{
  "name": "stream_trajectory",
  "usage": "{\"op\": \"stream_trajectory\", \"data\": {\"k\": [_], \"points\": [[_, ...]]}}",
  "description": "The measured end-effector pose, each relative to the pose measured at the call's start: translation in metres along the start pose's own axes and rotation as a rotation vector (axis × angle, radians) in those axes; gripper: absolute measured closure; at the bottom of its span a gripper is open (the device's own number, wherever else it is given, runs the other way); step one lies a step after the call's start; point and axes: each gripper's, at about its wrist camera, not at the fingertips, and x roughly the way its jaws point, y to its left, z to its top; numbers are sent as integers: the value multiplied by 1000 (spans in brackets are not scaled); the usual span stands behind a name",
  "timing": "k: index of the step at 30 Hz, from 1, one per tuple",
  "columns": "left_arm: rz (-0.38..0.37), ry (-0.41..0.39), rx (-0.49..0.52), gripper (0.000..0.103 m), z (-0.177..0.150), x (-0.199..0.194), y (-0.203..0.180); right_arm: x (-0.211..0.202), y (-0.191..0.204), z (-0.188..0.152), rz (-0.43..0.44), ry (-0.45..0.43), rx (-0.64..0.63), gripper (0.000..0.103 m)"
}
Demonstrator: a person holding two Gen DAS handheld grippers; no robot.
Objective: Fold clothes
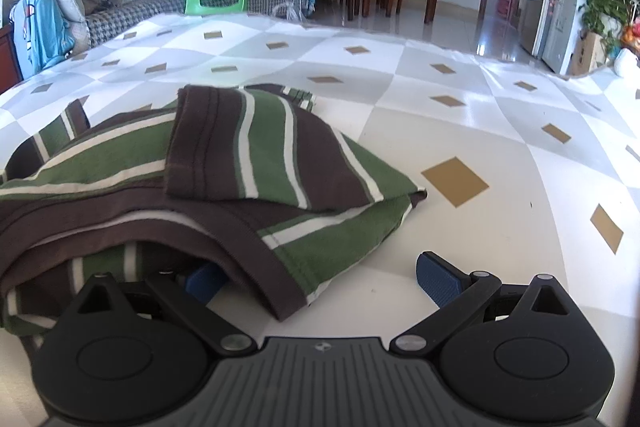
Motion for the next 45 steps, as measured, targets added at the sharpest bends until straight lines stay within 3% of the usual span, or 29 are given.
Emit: {"op": "stream_trajectory", "data": {"k": [4, 7, 18, 33, 36, 39, 45], "points": [[5, -8, -13, 0, 2, -1, 2, 14, 7, 0, 5, 72, -1, 3], [10, -10, -18, 0, 3, -1, 4, 0, 2, -15, 3, 95, 2, 3], [7, -5, -35, 0, 5, -4, 1, -19, 24, -20, -83, 269, 110, 3], [20, -9, -9, 0, 6, -11, -12, -51, 50, -47, -64, 387, 147, 4], [17, -14, -12, 0, 7, -14, -15, -58, 50, -50, -47, 411, 166, 13], [11, -7, -16, 0, 7, -16, -17, -68, 45, -50, -27, 440, 215, 14], [24, -6, -25, 0, 7, -20, -19, -96, 36, -49, -58, 374, 283, 14]]}}
